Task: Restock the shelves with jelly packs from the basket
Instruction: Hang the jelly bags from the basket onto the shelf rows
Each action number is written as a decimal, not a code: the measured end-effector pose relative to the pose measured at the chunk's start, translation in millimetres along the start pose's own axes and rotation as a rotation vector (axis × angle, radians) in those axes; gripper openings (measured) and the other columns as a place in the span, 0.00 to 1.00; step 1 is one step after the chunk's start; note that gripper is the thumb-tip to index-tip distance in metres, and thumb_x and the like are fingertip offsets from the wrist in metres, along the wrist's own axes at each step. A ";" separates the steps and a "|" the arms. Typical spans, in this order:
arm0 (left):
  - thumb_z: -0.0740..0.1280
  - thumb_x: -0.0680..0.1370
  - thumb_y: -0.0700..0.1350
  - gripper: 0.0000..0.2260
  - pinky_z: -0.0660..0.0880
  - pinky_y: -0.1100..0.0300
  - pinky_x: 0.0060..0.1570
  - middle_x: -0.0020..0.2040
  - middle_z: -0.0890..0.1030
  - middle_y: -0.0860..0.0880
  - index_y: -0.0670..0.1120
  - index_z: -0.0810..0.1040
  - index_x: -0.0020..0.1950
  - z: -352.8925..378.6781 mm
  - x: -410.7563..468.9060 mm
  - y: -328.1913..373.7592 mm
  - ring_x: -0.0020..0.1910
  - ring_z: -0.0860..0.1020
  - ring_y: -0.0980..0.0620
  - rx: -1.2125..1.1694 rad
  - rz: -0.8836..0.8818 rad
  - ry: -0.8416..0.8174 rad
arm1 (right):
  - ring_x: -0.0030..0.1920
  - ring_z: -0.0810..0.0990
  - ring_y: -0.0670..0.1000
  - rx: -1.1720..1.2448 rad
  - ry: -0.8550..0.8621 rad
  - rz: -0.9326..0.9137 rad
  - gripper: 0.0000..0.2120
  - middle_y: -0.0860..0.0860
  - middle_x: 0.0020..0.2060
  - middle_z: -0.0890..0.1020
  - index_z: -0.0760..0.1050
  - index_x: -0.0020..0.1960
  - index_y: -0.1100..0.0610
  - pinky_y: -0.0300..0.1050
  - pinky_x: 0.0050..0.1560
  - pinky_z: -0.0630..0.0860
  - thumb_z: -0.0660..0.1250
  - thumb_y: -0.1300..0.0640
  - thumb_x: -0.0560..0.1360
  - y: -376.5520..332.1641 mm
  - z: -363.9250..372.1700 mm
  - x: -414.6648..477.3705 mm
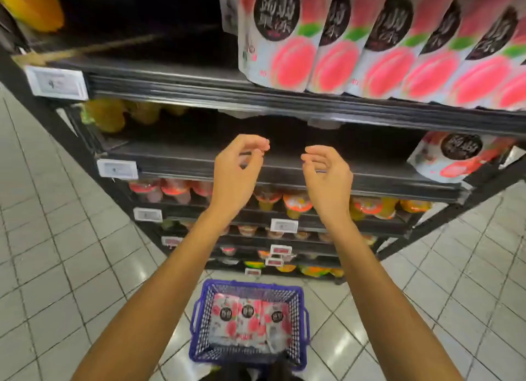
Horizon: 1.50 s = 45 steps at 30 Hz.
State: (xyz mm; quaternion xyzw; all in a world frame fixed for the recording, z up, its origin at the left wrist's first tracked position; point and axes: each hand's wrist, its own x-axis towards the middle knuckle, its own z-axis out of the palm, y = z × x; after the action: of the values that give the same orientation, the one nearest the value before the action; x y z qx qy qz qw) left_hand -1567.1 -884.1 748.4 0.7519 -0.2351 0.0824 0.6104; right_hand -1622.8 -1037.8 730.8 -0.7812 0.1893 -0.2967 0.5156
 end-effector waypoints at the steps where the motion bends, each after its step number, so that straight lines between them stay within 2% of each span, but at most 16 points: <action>1: 0.62 0.79 0.34 0.09 0.79 0.57 0.52 0.48 0.82 0.55 0.45 0.80 0.53 1.5 -11.0 -17.4 0.49 0.80 0.60 -0.007 -0.062 -0.016 | 0.41 0.81 0.38 -0.021 -0.027 0.051 0.08 0.48 0.43 0.84 0.78 0.52 0.55 0.28 0.40 0.74 0.65 0.64 0.76 20.0 3.0 -9.9; 3: 0.62 0.79 0.34 0.10 0.79 0.51 0.51 0.46 0.83 0.54 0.47 0.80 0.51 5.7 -38.2 -58.8 0.48 0.81 0.57 -0.017 -0.211 -0.045 | 0.40 0.82 0.41 -0.074 -0.091 0.156 0.06 0.51 0.41 0.84 0.79 0.48 0.56 0.34 0.40 0.76 0.65 0.65 0.77 65.9 9.2 -34.2; 6: 0.62 0.79 0.34 0.12 0.78 0.45 0.52 0.46 0.83 0.49 0.50 0.80 0.48 13.7 -93.8 -129.9 0.47 0.81 0.48 -0.009 -0.453 -0.088 | 0.45 0.83 0.59 -0.139 -0.212 0.338 0.05 0.59 0.42 0.84 0.80 0.47 0.60 0.56 0.49 0.79 0.66 0.66 0.78 141.6 17.1 -79.7; 10: 0.64 0.79 0.32 0.06 0.77 0.46 0.49 0.51 0.82 0.37 0.37 0.81 0.48 24.1 -180.9 -225.8 0.48 0.80 0.42 0.042 -0.701 -0.157 | 0.47 0.82 0.58 -0.215 -0.314 0.569 0.05 0.61 0.44 0.84 0.81 0.45 0.64 0.51 0.51 0.78 0.67 0.69 0.76 236.2 30.1 -142.9; 14: 0.64 0.77 0.26 0.05 0.74 0.44 0.50 0.49 0.80 0.34 0.30 0.79 0.48 38.0 -257.6 -313.1 0.46 0.77 0.40 0.071 -0.849 -0.124 | 0.46 0.76 0.51 -0.314 -0.463 0.711 0.11 0.53 0.44 0.79 0.77 0.46 0.54 0.26 0.44 0.70 0.65 0.70 0.76 331.9 41.2 -194.2; 17: 0.63 0.76 0.25 0.06 0.73 0.44 0.48 0.45 0.78 0.37 0.31 0.78 0.47 50.4 -308.5 -382.7 0.46 0.75 0.42 0.105 -0.936 -0.094 | 0.43 0.76 0.53 -0.415 -0.474 0.715 0.07 0.56 0.42 0.81 0.79 0.45 0.58 0.34 0.45 0.73 0.66 0.68 0.76 410.5 56.9 -228.8; 20: 0.65 0.78 0.33 0.01 0.71 0.58 0.46 0.41 0.78 0.43 0.35 0.77 0.48 63.0 -363.8 -461.8 0.42 0.75 0.53 0.257 -0.943 -0.078 | 0.44 0.80 0.57 -0.543 -0.470 0.769 0.06 0.61 0.45 0.84 0.81 0.51 0.64 0.39 0.40 0.69 0.67 0.64 0.77 496.5 77.7 -262.9; 24: 0.67 0.78 0.38 0.10 0.70 0.52 0.56 0.52 0.80 0.35 0.33 0.78 0.55 80.3 -434.8 -568.8 0.51 0.78 0.40 0.425 -1.029 -0.139 | 0.54 0.79 0.60 -0.627 -0.633 0.889 0.10 0.60 0.51 0.82 0.80 0.55 0.63 0.43 0.48 0.72 0.64 0.62 0.78 614.3 102.2 -304.6; 28: 0.65 0.78 0.42 0.13 0.71 0.48 0.62 0.56 0.81 0.35 0.35 0.81 0.56 88.6 -474.4 -658.6 0.58 0.78 0.37 0.571 -1.003 -0.283 | 0.56 0.80 0.61 -0.689 -0.656 0.847 0.14 0.62 0.55 0.82 0.78 0.60 0.67 0.51 0.53 0.75 0.65 0.66 0.75 705.7 129.4 -334.6; 30: 0.66 0.78 0.44 0.17 0.69 0.46 0.65 0.62 0.77 0.36 0.38 0.77 0.65 93.7 -483.5 -692.0 0.63 0.73 0.36 0.638 -1.017 -0.309 | 0.57 0.78 0.61 -0.786 -0.710 0.827 0.19 0.62 0.58 0.79 0.71 0.67 0.63 0.50 0.52 0.73 0.63 0.60 0.78 741.4 142.5 -342.2; 33: 0.67 0.78 0.47 0.31 0.61 0.45 0.71 0.74 0.66 0.39 0.42 0.59 0.77 104.2 -491.7 -728.2 0.72 0.63 0.38 0.738 -1.108 -0.306 | 0.62 0.73 0.62 -0.896 -0.678 0.918 0.25 0.62 0.62 0.75 0.65 0.69 0.63 0.53 0.59 0.71 0.64 0.52 0.77 777.4 164.1 -347.5; 36: 0.67 0.77 0.50 0.37 0.54 0.41 0.73 0.79 0.55 0.39 0.41 0.50 0.79 117.3 -495.3 -753.2 0.77 0.54 0.36 0.799 -1.191 -0.287 | 0.70 0.66 0.62 -1.047 -0.646 0.945 0.39 0.62 0.69 0.69 0.58 0.73 0.66 0.52 0.69 0.64 0.69 0.43 0.74 794.5 185.6 -351.6; 38: 0.67 0.77 0.55 0.41 0.57 0.38 0.71 0.79 0.51 0.39 0.41 0.46 0.79 127.5 -498.4 -760.3 0.77 0.52 0.35 0.901 -1.242 -0.325 | 0.70 0.67 0.62 -1.119 -0.665 0.921 0.45 0.62 0.70 0.69 0.56 0.73 0.66 0.51 0.69 0.64 0.71 0.38 0.71 801.9 195.4 -353.5; 40: 0.72 0.73 0.56 0.46 0.63 0.39 0.67 0.77 0.56 0.35 0.40 0.47 0.79 135.7 -501.3 -762.9 0.74 0.59 0.34 0.930 -1.269 -0.289 | 0.68 0.70 0.61 -1.135 -0.692 0.981 0.49 0.61 0.68 0.71 0.59 0.72 0.66 0.51 0.67 0.68 0.74 0.36 0.67 809.5 200.5 -350.3; 42: 0.79 0.67 0.50 0.47 0.70 0.46 0.60 0.69 0.68 0.33 0.37 0.55 0.75 142.0 -504.9 -763.3 0.67 0.70 0.35 0.756 -1.324 -0.109 | 0.65 0.75 0.59 -0.985 -0.730 1.126 0.48 0.59 0.65 0.75 0.66 0.70 0.64 0.51 0.65 0.73 0.79 0.38 0.61 812.6 199.5 -345.8; 45: 0.82 0.63 0.49 0.36 0.76 0.50 0.54 0.57 0.80 0.38 0.34 0.72 0.64 140.6 -503.1 -758.6 0.57 0.80 0.40 0.502 -1.466 -0.054 | 0.61 0.79 0.56 -0.816 -0.768 1.194 0.40 0.55 0.62 0.80 0.72 0.65 0.58 0.53 0.62 0.76 0.82 0.44 0.60 806.8 189.9 -345.5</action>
State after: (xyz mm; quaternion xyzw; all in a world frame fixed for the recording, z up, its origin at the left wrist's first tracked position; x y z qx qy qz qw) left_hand -1686.2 -781.9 -159.2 0.8329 0.3332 -0.3104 0.3145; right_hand -1749.4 -1018.2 -157.9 -0.7221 0.4767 0.4083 0.2908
